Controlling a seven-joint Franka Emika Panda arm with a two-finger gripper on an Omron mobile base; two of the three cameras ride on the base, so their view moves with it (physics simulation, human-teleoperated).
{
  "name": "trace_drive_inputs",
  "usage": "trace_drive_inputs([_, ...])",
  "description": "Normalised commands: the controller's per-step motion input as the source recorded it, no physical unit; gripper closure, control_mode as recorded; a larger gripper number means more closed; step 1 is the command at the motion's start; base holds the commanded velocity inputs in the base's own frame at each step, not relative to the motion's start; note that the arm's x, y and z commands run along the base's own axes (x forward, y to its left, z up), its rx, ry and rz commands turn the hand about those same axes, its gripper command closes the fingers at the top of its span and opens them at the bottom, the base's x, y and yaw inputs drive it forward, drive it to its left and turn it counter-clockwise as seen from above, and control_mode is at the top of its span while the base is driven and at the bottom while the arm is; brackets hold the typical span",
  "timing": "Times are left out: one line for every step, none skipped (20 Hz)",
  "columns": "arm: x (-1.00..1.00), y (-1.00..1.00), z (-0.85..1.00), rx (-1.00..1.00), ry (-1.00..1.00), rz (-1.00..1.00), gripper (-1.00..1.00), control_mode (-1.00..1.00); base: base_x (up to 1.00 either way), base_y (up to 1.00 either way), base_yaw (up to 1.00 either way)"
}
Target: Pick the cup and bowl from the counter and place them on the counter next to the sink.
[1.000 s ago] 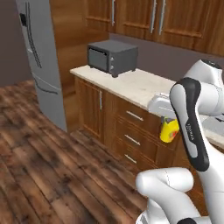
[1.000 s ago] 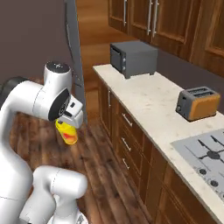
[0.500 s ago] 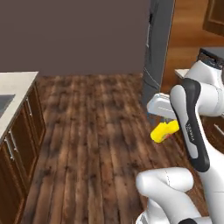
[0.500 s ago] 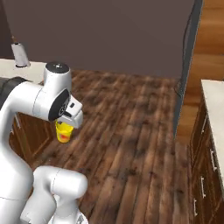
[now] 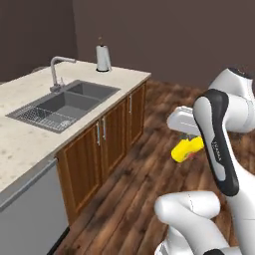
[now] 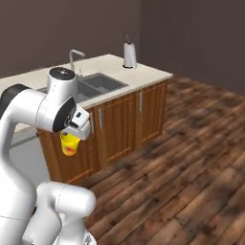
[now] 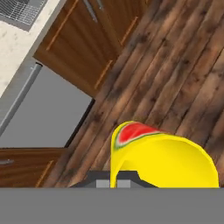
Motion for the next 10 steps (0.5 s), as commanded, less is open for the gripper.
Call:
trace_drive_inputs([0.00, 0.00, 0.00, 0.00, 0.00, 0.00, 1.00, 1.00, 0.35, -0.39, 0.89])
trace_drive_inputs([0.00, 0.00, 0.00, 0.00, 0.00, 0.00, 1.00, 1.00, 0.46, -0.39, 0.88])
trace_drive_inputs([0.00, 0.00, 0.00, 0.00, 0.00, 0.00, 1.00, 1.00, 0.52, -0.40, 0.87])
trace_drive_inputs([0.00, 0.00, 0.00, 0.00, 0.00, 0.00, 1.00, 1.00, 0.59, -0.46, 0.83])
trace_drive_inputs([0.00, 0.00, 0.00, 0.00, 0.00, 0.00, 1.00, 1.00, 0.69, -0.50, 0.80])
trace_drive_inputs([0.00, 0.00, 0.00, 0.00, 0.00, 0.00, 1.00, 1.00, 0.84, -0.66, 0.71])
trace_drive_inputs([0.00, 0.00, 0.00, 0.00, 0.00, 0.00, 1.00, 1.00, 1.00, -0.81, 0.61])
trace_drive_inputs([0.00, 0.00, 0.00, 0.00, 0.00, 0.00, 1.00, 1.00, 1.00, -0.87, 0.54])
trace_drive_inputs([0.00, 0.00, 0.00, 0.00, 0.00, 0.00, 1.00, 1.00, 1.00, -0.88, 0.47])
trace_drive_inputs([0.00, 0.00, 0.00, 0.00, 0.00, 0.00, 1.00, 1.00, 1.00, -0.91, 0.43])
